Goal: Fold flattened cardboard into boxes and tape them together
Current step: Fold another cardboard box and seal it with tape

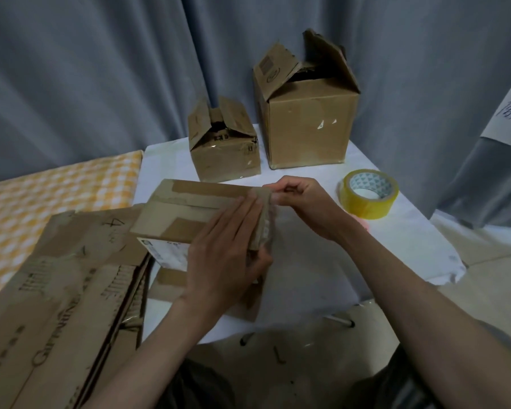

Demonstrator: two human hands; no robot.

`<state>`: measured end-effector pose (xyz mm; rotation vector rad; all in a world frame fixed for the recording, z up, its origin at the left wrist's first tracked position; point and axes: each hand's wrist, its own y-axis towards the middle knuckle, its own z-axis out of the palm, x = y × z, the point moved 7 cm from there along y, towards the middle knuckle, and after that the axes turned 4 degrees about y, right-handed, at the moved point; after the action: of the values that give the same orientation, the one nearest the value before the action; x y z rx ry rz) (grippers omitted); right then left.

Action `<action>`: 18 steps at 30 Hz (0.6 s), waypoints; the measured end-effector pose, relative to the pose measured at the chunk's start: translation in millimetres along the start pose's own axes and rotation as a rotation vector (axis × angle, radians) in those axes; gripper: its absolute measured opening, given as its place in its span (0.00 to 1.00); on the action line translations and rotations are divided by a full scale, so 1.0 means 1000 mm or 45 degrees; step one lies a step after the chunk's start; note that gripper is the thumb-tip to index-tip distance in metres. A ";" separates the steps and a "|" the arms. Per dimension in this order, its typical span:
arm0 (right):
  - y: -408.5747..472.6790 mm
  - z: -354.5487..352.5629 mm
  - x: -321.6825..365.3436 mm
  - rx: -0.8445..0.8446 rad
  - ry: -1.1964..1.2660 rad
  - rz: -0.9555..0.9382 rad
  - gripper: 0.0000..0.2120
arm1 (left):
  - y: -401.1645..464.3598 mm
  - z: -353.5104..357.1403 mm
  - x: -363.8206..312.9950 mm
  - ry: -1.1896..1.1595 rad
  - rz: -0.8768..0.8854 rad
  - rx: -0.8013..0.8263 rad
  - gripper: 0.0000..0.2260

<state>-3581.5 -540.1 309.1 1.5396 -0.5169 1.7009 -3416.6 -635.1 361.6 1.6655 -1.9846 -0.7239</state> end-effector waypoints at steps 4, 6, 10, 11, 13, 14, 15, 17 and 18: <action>0.002 -0.004 0.007 0.128 -0.071 0.078 0.10 | 0.001 -0.005 0.001 -0.021 -0.036 0.116 0.26; 0.001 -0.003 0.007 0.176 0.007 0.189 0.11 | 0.002 -0.007 0.003 -0.111 -0.194 0.200 0.26; 0.004 -0.001 0.011 0.189 -0.089 0.181 0.10 | 0.008 -0.003 -0.001 -0.220 -0.476 0.240 0.20; 0.004 0.001 0.013 0.204 -0.118 0.159 0.06 | 0.009 -0.002 -0.003 -0.199 -0.484 0.245 0.19; 0.004 0.003 0.014 0.242 -0.106 0.141 0.08 | 0.009 0.000 -0.006 -0.176 -0.474 0.279 0.20; 0.004 0.004 0.014 0.253 -0.103 0.132 0.09 | 0.008 0.000 -0.007 -0.165 -0.448 0.299 0.22; 0.004 0.004 0.015 0.249 -0.106 0.119 0.10 | 0.007 -0.001 -0.009 -0.150 -0.417 0.317 0.24; 0.006 0.006 0.016 0.208 -0.101 0.085 0.10 | 0.005 -0.002 -0.011 -0.087 -0.331 0.334 0.26; 0.006 0.006 0.015 0.176 -0.090 0.062 0.10 | 0.006 -0.002 -0.012 -0.048 -0.284 0.339 0.26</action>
<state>-3581.3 -544.2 326.2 1.7033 -0.4854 1.7557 -3417.8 -622.2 366.8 2.0676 -2.0132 -0.5900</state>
